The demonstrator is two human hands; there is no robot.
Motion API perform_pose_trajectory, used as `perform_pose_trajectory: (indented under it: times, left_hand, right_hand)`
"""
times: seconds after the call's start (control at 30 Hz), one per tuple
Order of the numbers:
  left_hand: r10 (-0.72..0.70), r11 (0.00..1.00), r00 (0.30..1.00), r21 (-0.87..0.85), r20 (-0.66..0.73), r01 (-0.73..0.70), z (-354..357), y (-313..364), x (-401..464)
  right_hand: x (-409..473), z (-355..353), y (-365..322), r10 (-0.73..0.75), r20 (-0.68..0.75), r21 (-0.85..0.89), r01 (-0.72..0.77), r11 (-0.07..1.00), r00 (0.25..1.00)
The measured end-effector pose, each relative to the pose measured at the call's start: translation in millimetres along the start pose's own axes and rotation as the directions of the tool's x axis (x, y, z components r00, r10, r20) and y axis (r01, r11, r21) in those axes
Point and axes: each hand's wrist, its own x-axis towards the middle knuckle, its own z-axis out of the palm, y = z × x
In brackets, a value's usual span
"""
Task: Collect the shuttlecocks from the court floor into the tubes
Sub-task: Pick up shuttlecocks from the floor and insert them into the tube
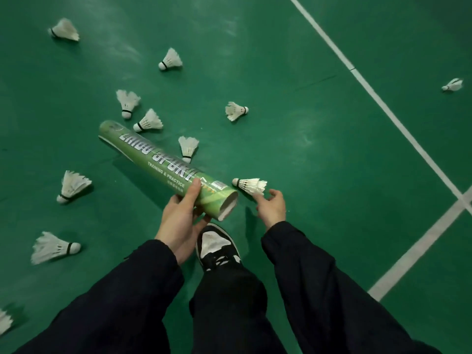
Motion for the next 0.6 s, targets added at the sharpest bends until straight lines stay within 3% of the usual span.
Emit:
perform_pose_trajectory:
  times: [0.1,0.3,0.37,0.47,0.6]
  left_hand:
    - [-0.007,1.0,1.0,-0.029,-0.009,0.007,-5,-1,2]
    - [0.014,0.997,0.984,-0.066,-0.176,-0.026,-27,15,15]
    - [0.028,0.992,0.975,-0.117,-0.222,-0.055,-33,22,21]
    - [0.053,0.978,0.966,-0.181,-0.254,-0.101,-38,26,29]
    - [0.076,0.976,0.977,-0.187,-0.201,-0.114,-31,19,26]
  right_hand:
    - [28,18,11,0.002,-0.051,0.033,-0.001,0.999,0.999]
    - [7,26,-15,-0.16,-0.051,0.156,0.166,0.974,0.986]
    - [-31,14,-37,-0.289,0.002,0.22,0.281,0.934,0.957]
    - [-94,-5,-50,-0.552,0.159,0.162,0.53,0.832,0.818]
    - [-133,14,-51,-0.774,0.323,-0.128,0.835,0.535,0.545]
